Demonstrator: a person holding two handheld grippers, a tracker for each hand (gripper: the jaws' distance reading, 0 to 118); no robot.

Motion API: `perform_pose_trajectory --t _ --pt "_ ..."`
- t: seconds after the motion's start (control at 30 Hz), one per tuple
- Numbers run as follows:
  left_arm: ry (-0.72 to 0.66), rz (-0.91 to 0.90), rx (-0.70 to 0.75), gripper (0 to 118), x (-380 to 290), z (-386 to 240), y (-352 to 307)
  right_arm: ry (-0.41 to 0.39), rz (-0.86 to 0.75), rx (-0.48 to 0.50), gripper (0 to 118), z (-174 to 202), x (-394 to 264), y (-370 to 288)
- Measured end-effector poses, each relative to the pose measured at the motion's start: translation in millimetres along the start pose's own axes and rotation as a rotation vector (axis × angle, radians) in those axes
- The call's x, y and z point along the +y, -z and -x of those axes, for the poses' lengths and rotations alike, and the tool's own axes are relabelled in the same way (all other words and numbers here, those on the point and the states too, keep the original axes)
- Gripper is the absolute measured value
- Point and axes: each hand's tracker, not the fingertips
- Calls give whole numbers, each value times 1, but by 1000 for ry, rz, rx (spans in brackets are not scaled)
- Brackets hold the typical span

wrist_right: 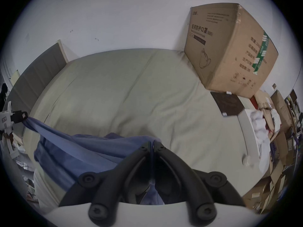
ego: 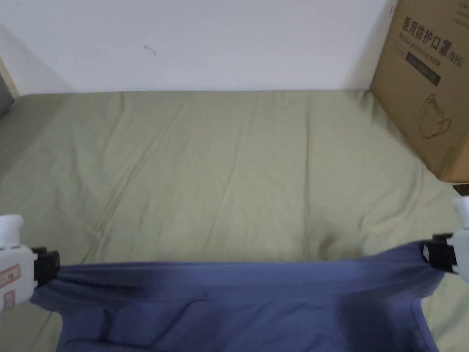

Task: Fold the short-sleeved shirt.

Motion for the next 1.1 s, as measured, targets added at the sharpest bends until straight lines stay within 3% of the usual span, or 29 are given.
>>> perform_pose_trajectory --t 0.03,0.13,0.2,0.27,0.37,0.4,0.43,0.47,0.5,0.53,0.57,0.6,0.77,0.8,0.83,0.87,0.9,0.93,1.07,1.1 --pt "-17 16 3 2 -14 2 -7 -1 16 11 2 -30 -36 13" --pt "-46 73 1 2 -61 11 -18 13 78 3 2 -45 -93 8" --pt "-60 111 -1 2 -91 15 -21 71 147 15 2 -11 -132 -29" --pt "-82 175 -1 2 -114 20 -18 101 198 12 2 -7 -166 -30" --pt "-87 185 8 8 -136 21 -9 111 236 1 2 -20 -139 -17" --pt "-83 189 18 23 -140 21 -5 124 232 -3 3 -20 -131 -13" --pt "-86 194 22 39 -142 20 -3 145 208 1 6 -15 -189 -9" --pt "-73 212 46 48 -142 19 -1 139 199 -3 9 -14 -203 -4" --pt "-58 217 91 48 -142 18 -1 130 204 -32 9 -11 -200 -6" --pt "-47 215 107 80 -142 18 -2 128 205 -51 27 -7 -198 -10" --pt "-50 205 101 107 -141 19 -8 124 206 -70 54 0 -197 -18" --pt "-66 159 83 109 -138 21 -18 107 171 -48 62 7 -194 -34" --pt "-108 77 10 107 -124 18 -49 86 7 -103 60 38 -173 -67" --pt "-118 56 -38 105 -123 17 -54 26 -122 -32 55 49 -167 -70" --pt "-134 48 -80 94 -123 17 -57 24 -143 -8 44 48 -163 -61" --pt "-168 37 -110 60 -124 17 -58 24 -165 14 17 58 -161 -60" --pt "-198 46 -128 27 -128 14 -57 16 -173 5 7 69 -161 -56" --pt "-215 73 -119 4 -132 13 -53 34 -159 12 5 79 -160 -53" --pt "-227 114 -116 0 -151 13 -51 -10 -127 84 1 107 -161 -38" --pt "-277 115 -149 0 -155 17 -52 15 -125 128 1 114 -159 -37"
